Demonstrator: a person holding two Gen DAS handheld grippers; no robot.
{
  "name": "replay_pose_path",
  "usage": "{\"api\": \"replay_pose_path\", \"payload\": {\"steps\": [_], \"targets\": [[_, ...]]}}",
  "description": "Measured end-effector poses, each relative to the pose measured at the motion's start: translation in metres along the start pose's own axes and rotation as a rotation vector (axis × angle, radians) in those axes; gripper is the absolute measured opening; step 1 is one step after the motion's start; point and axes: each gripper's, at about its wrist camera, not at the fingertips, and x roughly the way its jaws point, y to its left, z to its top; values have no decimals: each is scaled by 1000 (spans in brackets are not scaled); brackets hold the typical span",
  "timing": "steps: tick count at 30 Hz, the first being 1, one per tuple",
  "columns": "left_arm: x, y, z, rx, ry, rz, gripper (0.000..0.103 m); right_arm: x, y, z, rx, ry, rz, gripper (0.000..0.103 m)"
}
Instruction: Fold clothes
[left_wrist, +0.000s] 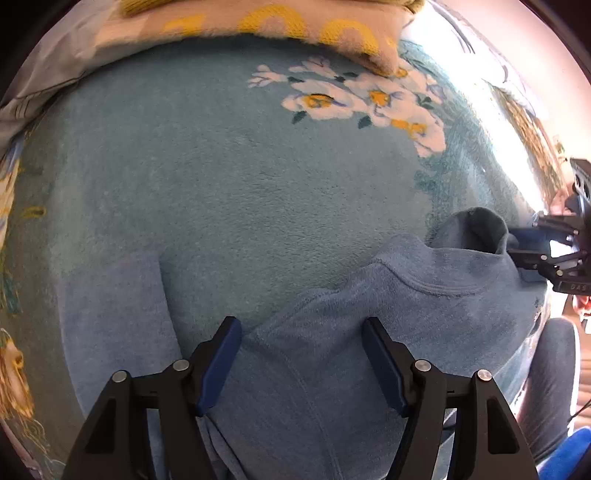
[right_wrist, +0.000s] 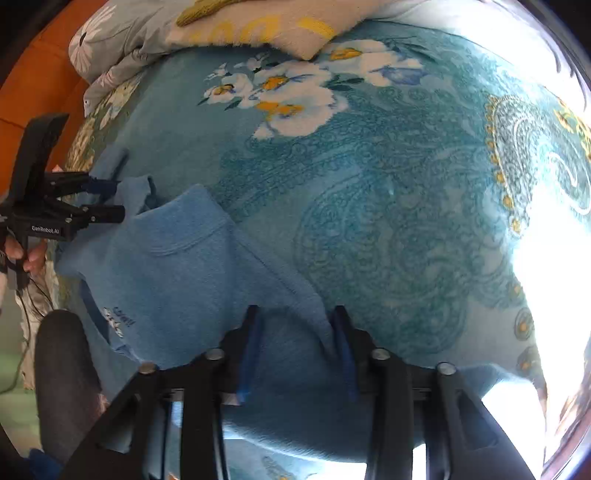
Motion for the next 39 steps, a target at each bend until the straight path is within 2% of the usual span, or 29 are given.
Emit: {"api": "replay_pose_path", "payload": {"steps": [1,3,4,5,6,7,10,14,16,19,22,26,29,34,36,39], "targets": [[-1,-1,-2,3,1,-2,69,-1,3,-4,8,-5,3,28],[-3,-4,-6,26,-1,7,64,-6,8,-8,20,-24,1,15],[-6,-8,-11,39,-7,15,55,-10,11,-9,24,-37,-2,12],[-10,-11,-16,45,-19,19,43,-14,13,-10,29,-52,-5,8],[-15,-11,-20,46,-34,19,35,-20,13,-12,33,-72,-9,5],[-19,-12,-24,46,-51,22,23,-26,13,-14,39,-95,-18,3],[-38,-15,-38,47,-120,18,15,-49,3,-25,56,-161,-14,3],[-66,-18,-47,75,-204,37,14,-78,-3,-27,47,-243,-39,2],[-80,-17,-40,72,-255,44,14,-91,-1,-7,42,-287,-62,2],[-92,-26,-3,65,-336,70,13,-109,-7,22,41,-357,-92,2],[-116,-14,27,47,-415,94,13,-121,-10,58,23,-418,-149,2],[-127,-6,82,38,-467,177,13,-129,-17,113,29,-461,-214,2],[-124,8,112,-1,-455,218,13,-115,-23,150,65,-440,-242,2],[-79,30,149,-110,-335,258,14,-75,-28,185,104,-341,-260,2],[-68,39,148,-163,-301,242,15,-62,-28,191,111,-309,-262,2],[-58,51,140,-253,-266,173,19,-55,-31,194,125,-289,-258,3]]}}
